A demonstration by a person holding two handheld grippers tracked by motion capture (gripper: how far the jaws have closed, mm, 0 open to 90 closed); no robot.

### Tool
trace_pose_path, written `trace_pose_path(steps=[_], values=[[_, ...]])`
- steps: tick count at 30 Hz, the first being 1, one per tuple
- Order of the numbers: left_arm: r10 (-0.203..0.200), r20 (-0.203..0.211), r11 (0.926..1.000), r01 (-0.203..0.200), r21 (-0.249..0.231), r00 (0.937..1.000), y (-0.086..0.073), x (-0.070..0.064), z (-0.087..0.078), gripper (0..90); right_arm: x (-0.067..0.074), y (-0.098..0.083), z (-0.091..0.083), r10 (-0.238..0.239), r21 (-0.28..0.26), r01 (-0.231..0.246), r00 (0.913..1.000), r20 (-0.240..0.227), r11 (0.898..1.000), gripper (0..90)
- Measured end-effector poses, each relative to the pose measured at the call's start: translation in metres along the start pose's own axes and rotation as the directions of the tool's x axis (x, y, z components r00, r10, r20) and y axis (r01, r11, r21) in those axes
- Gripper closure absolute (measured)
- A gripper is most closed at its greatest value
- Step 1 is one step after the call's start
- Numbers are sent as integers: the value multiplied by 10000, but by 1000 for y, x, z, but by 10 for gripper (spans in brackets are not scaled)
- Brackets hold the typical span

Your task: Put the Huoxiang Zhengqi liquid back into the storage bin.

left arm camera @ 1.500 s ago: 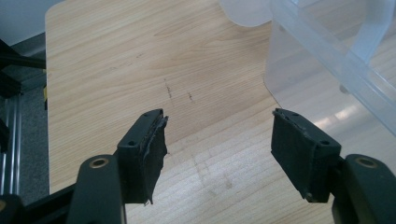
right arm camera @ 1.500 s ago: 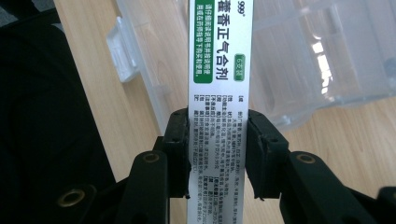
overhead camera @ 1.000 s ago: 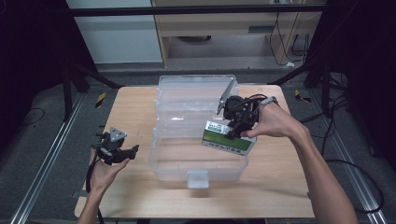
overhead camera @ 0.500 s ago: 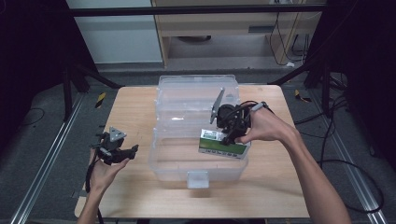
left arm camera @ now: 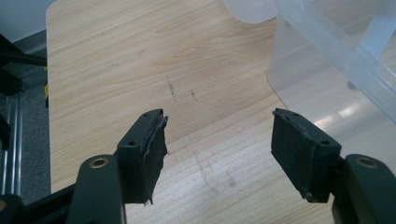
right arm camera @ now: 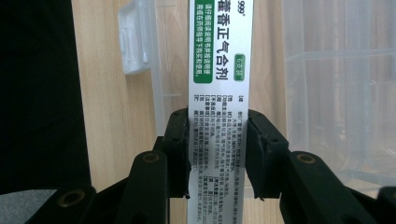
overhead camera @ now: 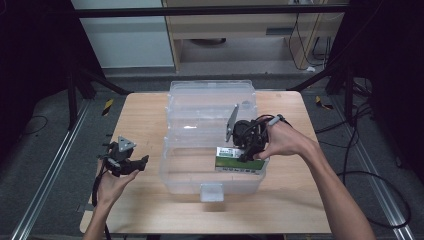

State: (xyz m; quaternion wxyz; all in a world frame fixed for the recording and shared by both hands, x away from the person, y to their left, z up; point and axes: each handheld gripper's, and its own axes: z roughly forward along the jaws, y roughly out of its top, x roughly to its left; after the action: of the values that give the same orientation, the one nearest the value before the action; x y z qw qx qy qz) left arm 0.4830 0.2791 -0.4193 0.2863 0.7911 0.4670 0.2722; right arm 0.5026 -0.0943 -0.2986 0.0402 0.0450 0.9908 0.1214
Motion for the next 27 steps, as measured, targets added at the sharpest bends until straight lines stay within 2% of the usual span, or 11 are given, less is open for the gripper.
trace_pose_path(steps=[4,7,17,27], values=[[7,1,10000,-7,13,10000,0,0,0,348,1,-1,6,-248,199,247,9997,28,9995,641],[17,0,10000,-17,11,10000,0,0,0,348,1,-2,10,-227,177,229,9997,-99,9996,641],[51,12,10000,-51,63,10000,0,-1,1,348,3,-5,23,-651,166,653,9978,-122,9977,640],[54,1,10000,-54,53,10000,0,-1,1,348,4,-5,33,-754,274,760,9969,-225,9967,639]])
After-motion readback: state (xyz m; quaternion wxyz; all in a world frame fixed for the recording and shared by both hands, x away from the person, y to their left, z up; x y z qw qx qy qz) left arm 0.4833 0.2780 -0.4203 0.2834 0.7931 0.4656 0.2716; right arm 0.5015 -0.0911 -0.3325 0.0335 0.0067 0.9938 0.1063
